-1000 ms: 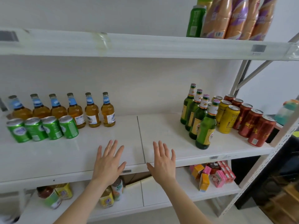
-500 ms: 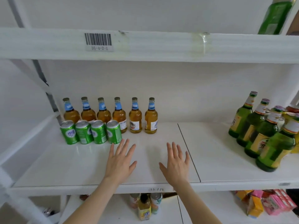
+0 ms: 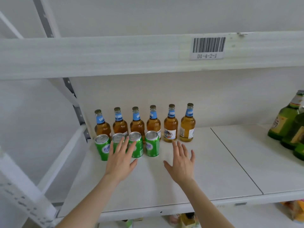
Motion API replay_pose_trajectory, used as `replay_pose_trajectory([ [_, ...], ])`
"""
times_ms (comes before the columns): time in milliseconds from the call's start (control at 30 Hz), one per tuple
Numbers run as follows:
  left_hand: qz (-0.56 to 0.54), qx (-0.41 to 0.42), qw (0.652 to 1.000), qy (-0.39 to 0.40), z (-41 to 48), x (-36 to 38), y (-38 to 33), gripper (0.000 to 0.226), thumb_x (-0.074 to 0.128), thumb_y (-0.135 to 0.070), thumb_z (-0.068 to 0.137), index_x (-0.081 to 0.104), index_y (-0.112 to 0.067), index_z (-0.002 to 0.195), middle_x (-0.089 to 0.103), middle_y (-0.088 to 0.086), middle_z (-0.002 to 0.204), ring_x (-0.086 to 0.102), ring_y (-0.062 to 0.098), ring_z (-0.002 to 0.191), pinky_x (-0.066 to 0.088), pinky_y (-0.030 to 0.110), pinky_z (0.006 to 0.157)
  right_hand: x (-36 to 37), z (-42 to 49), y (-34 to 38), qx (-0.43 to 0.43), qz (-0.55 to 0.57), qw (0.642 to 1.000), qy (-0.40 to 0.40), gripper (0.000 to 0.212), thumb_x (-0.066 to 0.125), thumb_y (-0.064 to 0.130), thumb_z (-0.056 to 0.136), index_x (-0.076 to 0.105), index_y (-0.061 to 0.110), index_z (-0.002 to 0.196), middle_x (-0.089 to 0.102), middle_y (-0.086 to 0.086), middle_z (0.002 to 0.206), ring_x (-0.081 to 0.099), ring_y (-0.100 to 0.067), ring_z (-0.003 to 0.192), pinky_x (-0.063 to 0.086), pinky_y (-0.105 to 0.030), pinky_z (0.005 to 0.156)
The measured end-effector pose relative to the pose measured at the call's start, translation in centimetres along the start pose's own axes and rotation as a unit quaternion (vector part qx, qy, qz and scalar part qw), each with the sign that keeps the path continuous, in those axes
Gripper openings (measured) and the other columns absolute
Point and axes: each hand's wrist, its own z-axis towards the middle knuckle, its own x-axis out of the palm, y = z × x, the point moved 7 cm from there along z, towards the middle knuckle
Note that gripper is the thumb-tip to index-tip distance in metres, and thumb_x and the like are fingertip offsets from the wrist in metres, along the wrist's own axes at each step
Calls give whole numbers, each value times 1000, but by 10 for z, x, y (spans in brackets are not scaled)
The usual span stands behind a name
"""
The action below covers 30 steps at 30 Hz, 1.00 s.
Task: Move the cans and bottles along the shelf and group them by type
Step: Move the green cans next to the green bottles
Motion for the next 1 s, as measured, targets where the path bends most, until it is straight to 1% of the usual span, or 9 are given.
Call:
replay_pose_trajectory([
  [133, -18, -1, 1000, -10, 17, 7, 31, 77, 67, -53, 83, 43, -16, 147, 41, 14, 153, 33, 32, 144, 26, 62, 113, 9, 16, 27, 7, 19, 1000, -10, 91, 52, 64, 87, 9, 23, 155, 16, 0, 164, 15, -22, 150, 7, -53, 119],
  [367, -40, 17, 999, 18, 52, 35, 42, 85, 50, -66, 87, 21, -21, 154, 25, 4, 162, 12, 23, 151, 6, 58, 119, 35, 54, 46, 6, 52, 998, 24, 96, 59, 64, 83, 8, 24, 154, 20, 2, 163, 18, -21, 149, 11, -53, 118],
  [467, -57, 19, 998, 30, 64, 43, 41, 88, 49, -68, 87, 19, -21, 154, 27, 1, 161, 13, 22, 151, 8, 59, 120, 46, 66, 49, 11, 81, 996, 36, 94, 62, 59, 82, 12, 24, 153, 30, 3, 158, 26, -20, 146, 15, -53, 117],
  [567, -57, 17, 997, 46, 70, 49, 42, 89, 50, -70, 84, 21, -21, 153, 33, 0, 157, 20, 20, 149, 9, 62, 118, 56, 76, 51, 25, 142, 989, 41, 90, 69, 52, 80, 19, 24, 148, 47, 3, 146, 43, -20, 135, 28, -49, 114],
  [667, -74, 9, 996, 41, 74, 51, 43, 87, 52, -73, 81, 29, -22, 149, 45, 0, 150, 32, 21, 143, 13, 65, 115, 66, 82, 50, 37, 246, 966, 68, 87, 79, 42, 75, 26, 26, 142, 57, 5, 135, 54, -20, 124, 43, -45, 104],
  [733, -81, -1, 996, 41, 79, 50, 43, 87, 51, -76, 79, 35, -25, 146, 52, -3, 144, 38, 19, 138, 15, 66, 113, 72, 84, 47, 51, 329, 939, 85, 79, 84, 33, 71, 35, 29, 133, 60, 9, 124, 58, -19, 116, 51, -36, 94],
  [833, -99, -24, 993, 63, 85, 52, 44, 86, 51, -80, 74, 38, -29, 143, 57, -6, 138, 44, 18, 133, 14, 68, 111, 73, 84, 43, 68, 389, 915, 88, 74, 88, 27, 68, 36, 40, 119, 56, 19, 109, 58, -9, 103, 48, -21, 81],
  [933, -132, -50, 986, 87, 88, 54, 46, 76, 56, -80, 70, 44, -33, 129, 61, -6, 127, 48, 18, 127, 13, 69, 111, 73, 82, 42, 87, 419, 899, 92, 77, 89, 24, 66, 36, 42, 119, 53, 29, 103, 55, 7, 88, 44, -7, 68],
  [1000, -154, -62, 981, 103, 89, 54, 47, 70, 60, -78, 69, 45, -33, 121, 61, -6, 122, 51, 19, 123, 11, 70, 111, 72, 81, 41, 99, 434, 890, 93, 78, 90, 22, 65, 37, 41, 119, 51, 33, 99, 53, 9, 86, 43, -5, 60],
])
